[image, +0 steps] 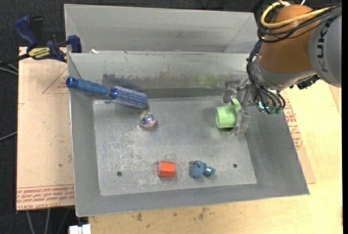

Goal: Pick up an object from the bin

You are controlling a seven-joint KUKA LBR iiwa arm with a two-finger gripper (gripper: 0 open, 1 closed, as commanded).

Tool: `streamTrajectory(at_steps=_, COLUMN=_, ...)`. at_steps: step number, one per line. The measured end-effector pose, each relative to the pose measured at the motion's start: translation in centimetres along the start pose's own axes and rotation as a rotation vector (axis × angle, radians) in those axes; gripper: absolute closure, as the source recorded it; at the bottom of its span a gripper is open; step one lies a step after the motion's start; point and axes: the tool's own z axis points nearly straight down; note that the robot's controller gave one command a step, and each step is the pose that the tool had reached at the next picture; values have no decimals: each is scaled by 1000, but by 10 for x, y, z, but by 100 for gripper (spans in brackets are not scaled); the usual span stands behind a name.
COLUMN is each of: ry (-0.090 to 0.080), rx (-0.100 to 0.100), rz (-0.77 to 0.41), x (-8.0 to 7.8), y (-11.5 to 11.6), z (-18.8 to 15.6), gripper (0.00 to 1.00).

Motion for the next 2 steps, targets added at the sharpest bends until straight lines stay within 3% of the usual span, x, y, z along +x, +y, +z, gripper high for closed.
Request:
streamTrajectory(at_steps=1, ry=-5, rx=-1, rz=72, x=-21, y=-41, z=105, gripper=0)
streamTrajectory(at_steps=2, ry=-9, rx=-1, rz=70, x=-23, y=-41, z=103, gripper=0)
